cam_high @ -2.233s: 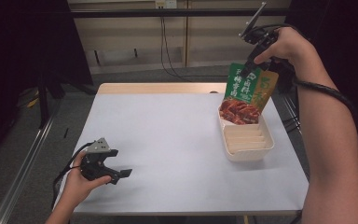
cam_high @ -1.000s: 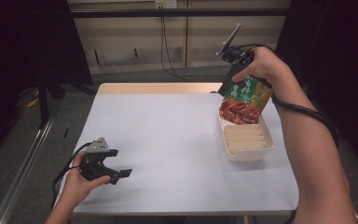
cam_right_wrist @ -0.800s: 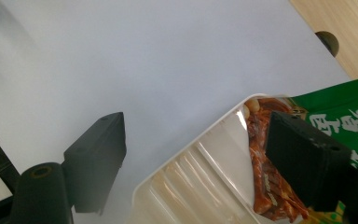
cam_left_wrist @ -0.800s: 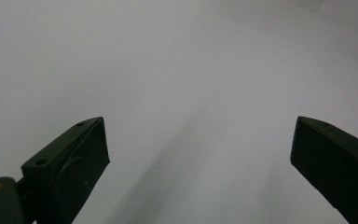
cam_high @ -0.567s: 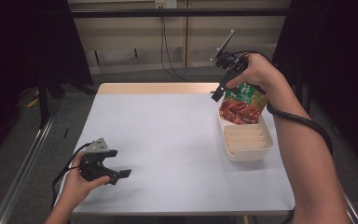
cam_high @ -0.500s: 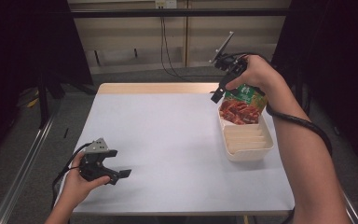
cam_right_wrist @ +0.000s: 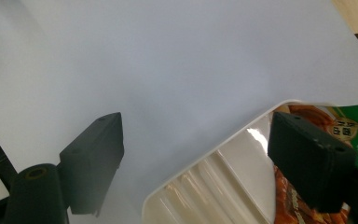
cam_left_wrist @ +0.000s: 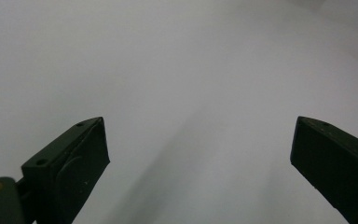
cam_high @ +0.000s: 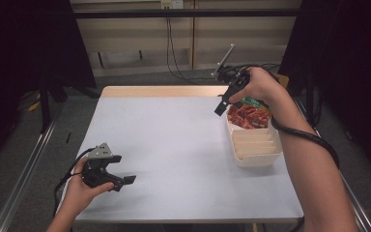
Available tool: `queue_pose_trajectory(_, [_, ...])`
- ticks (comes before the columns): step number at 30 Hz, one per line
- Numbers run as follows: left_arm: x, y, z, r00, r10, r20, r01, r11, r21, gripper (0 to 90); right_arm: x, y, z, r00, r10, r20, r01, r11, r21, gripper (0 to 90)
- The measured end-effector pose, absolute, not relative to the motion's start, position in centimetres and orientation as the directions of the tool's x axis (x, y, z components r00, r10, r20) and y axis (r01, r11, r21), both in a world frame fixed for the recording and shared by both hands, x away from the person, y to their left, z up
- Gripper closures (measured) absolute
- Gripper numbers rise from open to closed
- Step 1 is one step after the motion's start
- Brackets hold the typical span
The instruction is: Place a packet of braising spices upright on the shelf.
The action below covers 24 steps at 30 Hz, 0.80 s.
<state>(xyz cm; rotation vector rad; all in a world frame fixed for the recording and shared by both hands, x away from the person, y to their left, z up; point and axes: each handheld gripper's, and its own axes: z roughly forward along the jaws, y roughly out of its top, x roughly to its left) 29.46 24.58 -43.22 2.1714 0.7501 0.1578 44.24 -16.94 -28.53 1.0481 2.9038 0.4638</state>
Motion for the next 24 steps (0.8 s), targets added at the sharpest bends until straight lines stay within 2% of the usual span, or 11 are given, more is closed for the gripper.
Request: queue_pose_trajectory(24, [29.5,24.5,-43.3,0.821,0.554,-0.138,0.462,-0.502,0.731,3.9,42.6,-14.3,-32.7,-0.812,0.578,0.081,0.576,0.771,0.271,17.4])
